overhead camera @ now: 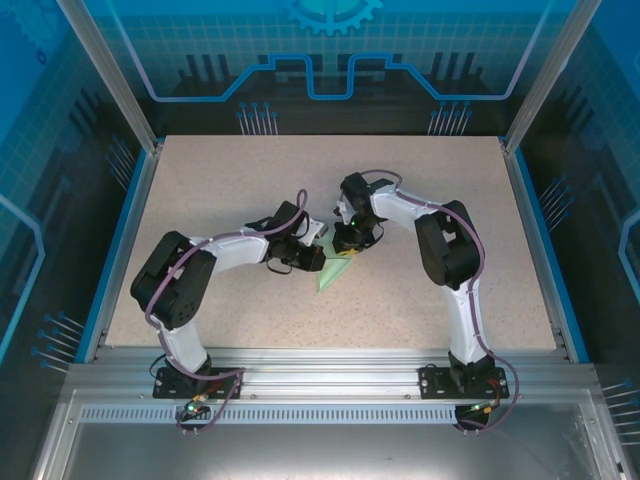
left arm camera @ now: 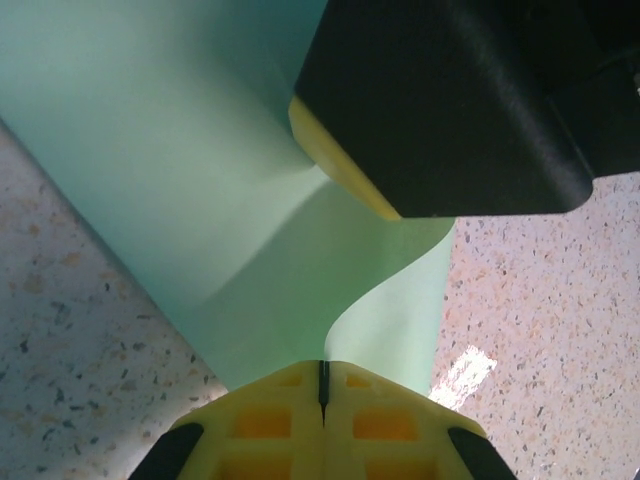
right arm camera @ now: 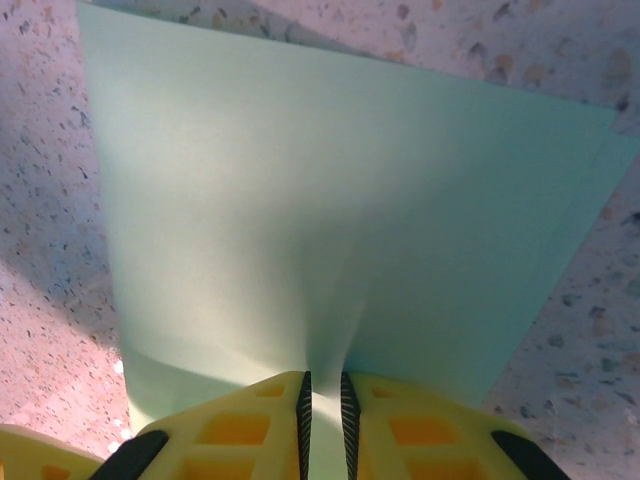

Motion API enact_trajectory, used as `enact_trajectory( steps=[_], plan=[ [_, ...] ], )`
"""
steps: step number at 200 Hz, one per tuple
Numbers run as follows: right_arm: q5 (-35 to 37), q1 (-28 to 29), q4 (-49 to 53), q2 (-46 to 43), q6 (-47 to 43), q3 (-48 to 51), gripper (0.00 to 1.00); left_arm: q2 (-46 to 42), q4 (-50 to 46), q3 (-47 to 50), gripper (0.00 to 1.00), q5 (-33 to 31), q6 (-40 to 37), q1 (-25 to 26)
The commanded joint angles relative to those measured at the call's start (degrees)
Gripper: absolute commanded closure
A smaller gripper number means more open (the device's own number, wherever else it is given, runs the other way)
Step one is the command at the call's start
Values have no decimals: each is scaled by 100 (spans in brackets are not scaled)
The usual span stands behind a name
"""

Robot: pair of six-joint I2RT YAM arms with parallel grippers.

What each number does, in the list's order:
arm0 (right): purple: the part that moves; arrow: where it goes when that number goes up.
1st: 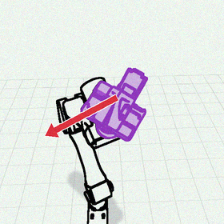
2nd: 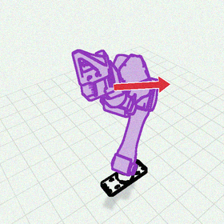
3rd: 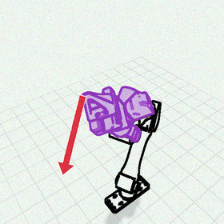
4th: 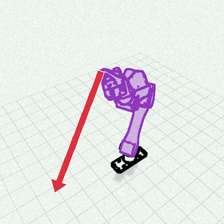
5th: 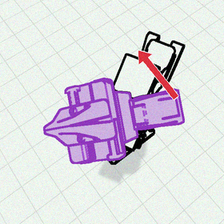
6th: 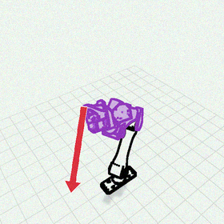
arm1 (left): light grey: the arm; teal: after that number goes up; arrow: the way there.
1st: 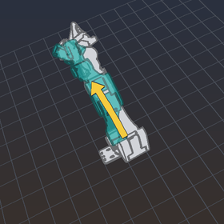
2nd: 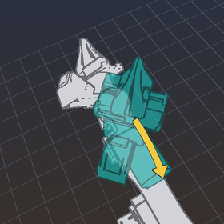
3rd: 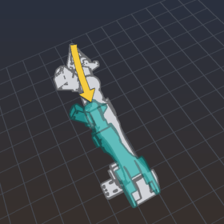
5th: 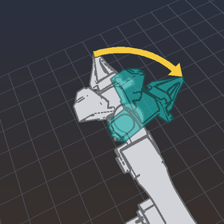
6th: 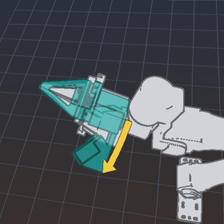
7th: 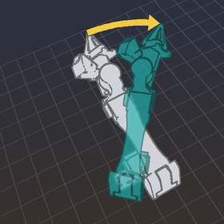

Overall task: Fold a paper plane with a square sheet of paper (pick it up from the middle)
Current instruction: Third fold the triangle at the center of the table.

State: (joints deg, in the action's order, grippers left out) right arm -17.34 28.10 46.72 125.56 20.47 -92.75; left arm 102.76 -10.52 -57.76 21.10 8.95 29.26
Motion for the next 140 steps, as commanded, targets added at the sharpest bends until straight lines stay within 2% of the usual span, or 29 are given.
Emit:
enact_trajectory(
  steps=[1,140],
  plan=[
    [-33,30,154,145,-62,-105,81,154,-234,-191,100,184,-212,-87],
    [-74,3,127,120,18,-96,80,100,-177,67,99,89,17,-140]
  ],
)
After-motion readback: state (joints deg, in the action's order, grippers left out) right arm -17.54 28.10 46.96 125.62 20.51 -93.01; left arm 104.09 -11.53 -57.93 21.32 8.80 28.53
